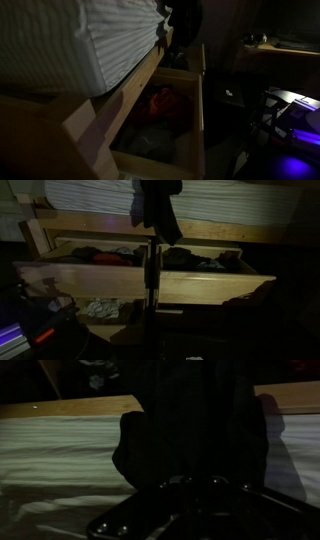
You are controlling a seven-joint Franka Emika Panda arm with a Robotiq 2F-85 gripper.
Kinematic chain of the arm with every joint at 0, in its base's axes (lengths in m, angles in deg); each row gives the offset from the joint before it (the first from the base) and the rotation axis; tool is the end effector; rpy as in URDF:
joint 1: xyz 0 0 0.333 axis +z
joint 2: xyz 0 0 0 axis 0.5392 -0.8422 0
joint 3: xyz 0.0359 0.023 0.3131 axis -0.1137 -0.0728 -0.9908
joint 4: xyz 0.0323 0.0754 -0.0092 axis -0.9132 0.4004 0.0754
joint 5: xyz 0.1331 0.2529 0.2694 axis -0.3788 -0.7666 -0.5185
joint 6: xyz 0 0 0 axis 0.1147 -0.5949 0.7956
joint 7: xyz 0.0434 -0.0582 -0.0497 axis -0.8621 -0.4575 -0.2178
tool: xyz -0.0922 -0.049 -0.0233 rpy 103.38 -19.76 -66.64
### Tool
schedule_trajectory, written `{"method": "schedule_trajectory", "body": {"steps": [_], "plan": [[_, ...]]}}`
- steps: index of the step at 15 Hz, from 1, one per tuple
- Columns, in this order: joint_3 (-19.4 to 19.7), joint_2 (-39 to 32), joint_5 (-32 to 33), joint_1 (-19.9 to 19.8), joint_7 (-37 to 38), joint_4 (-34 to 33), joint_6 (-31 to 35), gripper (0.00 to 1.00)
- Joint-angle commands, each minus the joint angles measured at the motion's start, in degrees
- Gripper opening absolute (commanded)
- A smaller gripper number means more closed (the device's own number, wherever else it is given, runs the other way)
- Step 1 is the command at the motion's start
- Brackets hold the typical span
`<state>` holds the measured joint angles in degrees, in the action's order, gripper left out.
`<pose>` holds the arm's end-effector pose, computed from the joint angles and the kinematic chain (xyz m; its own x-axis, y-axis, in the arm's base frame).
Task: Pick a cloth in the right drawer and put it in the left drawer
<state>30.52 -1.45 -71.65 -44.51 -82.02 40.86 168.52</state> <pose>0.6454 -0.0997 0.5787 0.8438 0.3382 0.4166 0.2610 -0.9370 0.2321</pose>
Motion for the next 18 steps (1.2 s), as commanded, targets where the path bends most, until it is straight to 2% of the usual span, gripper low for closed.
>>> {"method": "schedule_trajectory", "body": {"steps": [1,4,7,8,11,14,18], "plan": [[-0.69,10.09,-9.93,4.52,-1.46,6.19,-8.55,0.02],[-0.32,14.39,-13.94,9.23,-4.7,10.67,-10.74,0.02],[0.1,15.91,-12.14,12.65,-9.17,18.51,-7.96,0.02],[0.6,15.15,-13.34,13.22,-12.22,20.99,-7.47,0.02],[1.94,11.82,-16.6,13.62,-23.93,27.36,-4.02,0.02],[2.14,7.61,-21.29,13.06,-36.71,33.09,5.94,0.02],[-0.74,1.02,-35.77,11.71,-54.75,34.02,14.35,0.02]]}}
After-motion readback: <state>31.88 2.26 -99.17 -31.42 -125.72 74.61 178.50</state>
